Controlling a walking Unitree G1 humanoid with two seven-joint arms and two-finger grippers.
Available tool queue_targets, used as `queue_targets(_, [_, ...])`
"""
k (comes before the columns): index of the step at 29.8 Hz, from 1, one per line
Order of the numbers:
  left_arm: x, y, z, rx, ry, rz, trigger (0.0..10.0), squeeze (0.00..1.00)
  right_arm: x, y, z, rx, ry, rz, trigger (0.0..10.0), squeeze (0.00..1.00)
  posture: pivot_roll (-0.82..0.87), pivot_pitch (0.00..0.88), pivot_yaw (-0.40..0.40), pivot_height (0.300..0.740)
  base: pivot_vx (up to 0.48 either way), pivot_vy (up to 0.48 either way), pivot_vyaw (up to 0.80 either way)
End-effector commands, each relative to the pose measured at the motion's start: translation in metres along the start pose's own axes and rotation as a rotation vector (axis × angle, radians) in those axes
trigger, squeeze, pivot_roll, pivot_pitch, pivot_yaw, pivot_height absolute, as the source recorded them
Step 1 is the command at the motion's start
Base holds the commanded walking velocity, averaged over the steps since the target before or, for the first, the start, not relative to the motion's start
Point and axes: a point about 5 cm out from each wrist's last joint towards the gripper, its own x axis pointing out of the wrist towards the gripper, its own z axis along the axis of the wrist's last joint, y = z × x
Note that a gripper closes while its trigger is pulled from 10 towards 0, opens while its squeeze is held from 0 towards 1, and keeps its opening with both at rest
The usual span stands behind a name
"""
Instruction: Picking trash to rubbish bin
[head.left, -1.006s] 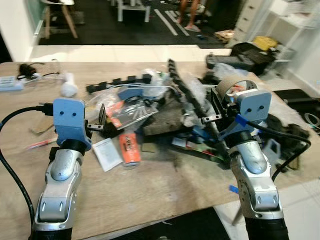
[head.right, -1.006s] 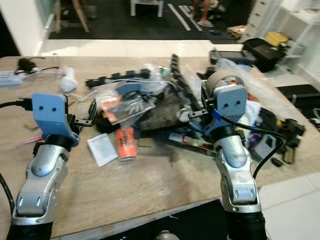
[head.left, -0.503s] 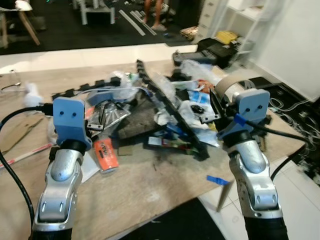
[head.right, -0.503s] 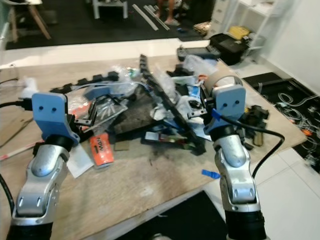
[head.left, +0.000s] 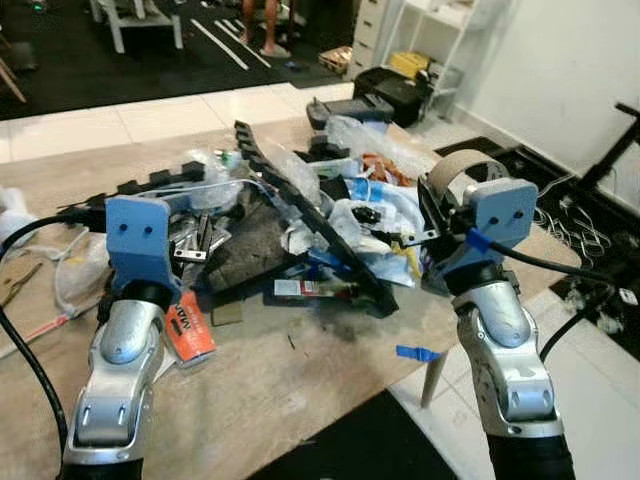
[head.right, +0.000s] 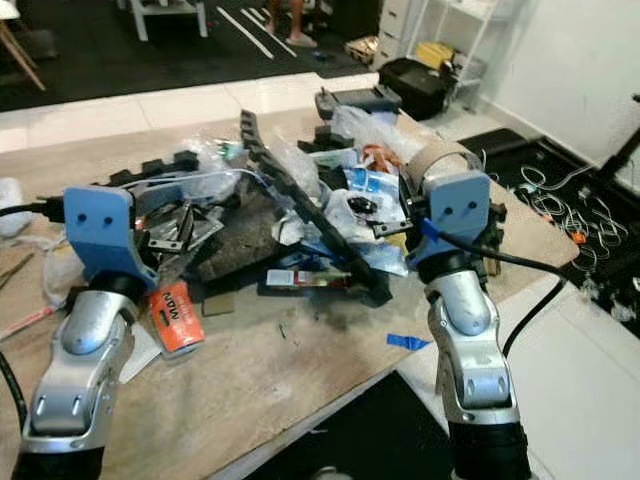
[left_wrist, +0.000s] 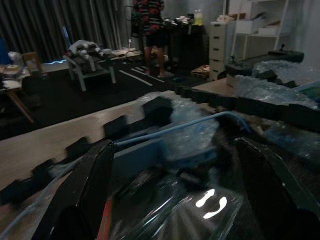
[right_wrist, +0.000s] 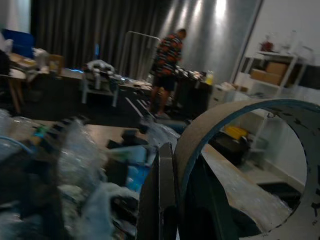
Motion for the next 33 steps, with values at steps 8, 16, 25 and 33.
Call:
queue_targets(8, [0.0015, -0.0017, 0.0020, 0.004, 0.000, -0.010, 10.0, 0.00, -0.0009, -0.0031, 0.0013, -0.003, 0.002, -0.007, 10.0, 0.00, -0.02, 0.140, -0.077, 0.740, 0.000, 0.000, -0.45])
queue_targets(16, [0.0019, -0.0014, 0.0019, 0.004, 0.001, -0.009, 10.0, 0.00, 0.0004, -0.0026, 0.0016, -0.001, 0.003, -0.007, 10.0, 0.00, -0.02, 0.141, -0.079, 0.740, 0.000, 0.000, -0.45])
queue_targets(25, [0.0016, -0.0013, 0.0019, -0.001, 0.002, 0.001, 10.0, 0.00, 0.0013, -0.0017, 0.0024, 0.002, -0.001, 0.000, 10.0, 0.00, -0.02, 0.140, -0.085, 0.740, 0.000, 0.000, -0.45])
queue_targets(33, [0.0010, -0.0018, 0.0010, -0.004, 0.004, 0.002, 10.0, 0.00, 0.0017, -0.0022, 0.0024, -0.001, 0.001, 0.001, 10.0, 0.00, -0.03, 0.141, -0.087, 0.740, 0.000, 0.000, -0.46])
